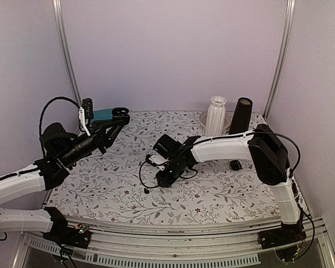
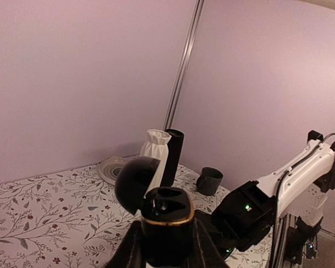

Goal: Insert the wireless bluetooth earbuds into the charging case
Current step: Pick up the left earbud from the center of the board.

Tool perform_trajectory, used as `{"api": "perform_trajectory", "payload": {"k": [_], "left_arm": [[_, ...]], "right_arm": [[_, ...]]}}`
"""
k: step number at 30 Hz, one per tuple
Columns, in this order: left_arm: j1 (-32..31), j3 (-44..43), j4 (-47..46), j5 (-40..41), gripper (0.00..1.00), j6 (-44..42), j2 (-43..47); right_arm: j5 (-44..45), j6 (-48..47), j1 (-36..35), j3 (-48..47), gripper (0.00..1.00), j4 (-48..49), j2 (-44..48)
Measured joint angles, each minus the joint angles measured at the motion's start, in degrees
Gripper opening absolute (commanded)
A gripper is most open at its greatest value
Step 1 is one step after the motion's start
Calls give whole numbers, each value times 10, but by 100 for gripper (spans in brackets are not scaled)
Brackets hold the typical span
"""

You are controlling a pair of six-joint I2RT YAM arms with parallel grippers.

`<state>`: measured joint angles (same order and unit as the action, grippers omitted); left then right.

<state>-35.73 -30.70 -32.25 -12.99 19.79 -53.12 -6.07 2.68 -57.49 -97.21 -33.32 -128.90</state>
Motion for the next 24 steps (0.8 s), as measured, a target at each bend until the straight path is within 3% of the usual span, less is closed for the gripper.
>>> {"api": "perform_trajectory", "payload": {"k": [20,24], "left_arm": [[0,0,0,0,0,0,0],[0,0,0,0,0,0,0]], "right_arm": [[31,-2,-10,-11,20,-10,-7],[32,-3,-10,-12,12,-12,-7]]}}
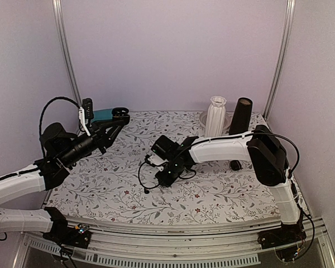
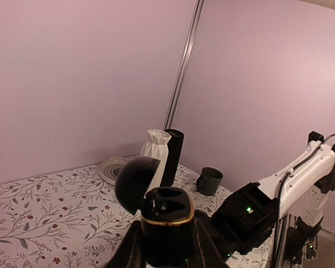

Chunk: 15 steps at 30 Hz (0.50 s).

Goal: Insert the wireless bluetooth earbuds into the charging case
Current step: Pick up the left earbud from the center of the board.

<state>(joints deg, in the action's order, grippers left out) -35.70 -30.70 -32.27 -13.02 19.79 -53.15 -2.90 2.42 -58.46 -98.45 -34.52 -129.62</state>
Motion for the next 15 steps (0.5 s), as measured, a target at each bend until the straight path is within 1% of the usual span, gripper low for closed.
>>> {"api": "perform_trajectory", "payload": {"k": [6,15], "left_arm": [[0,0,0,0,0,0,-1],[0,0,0,0,0,0,-10]], "right_arm": [[0,2,0,-2,5,-2,0],[-3,19,1,8,4,17,2]]}}
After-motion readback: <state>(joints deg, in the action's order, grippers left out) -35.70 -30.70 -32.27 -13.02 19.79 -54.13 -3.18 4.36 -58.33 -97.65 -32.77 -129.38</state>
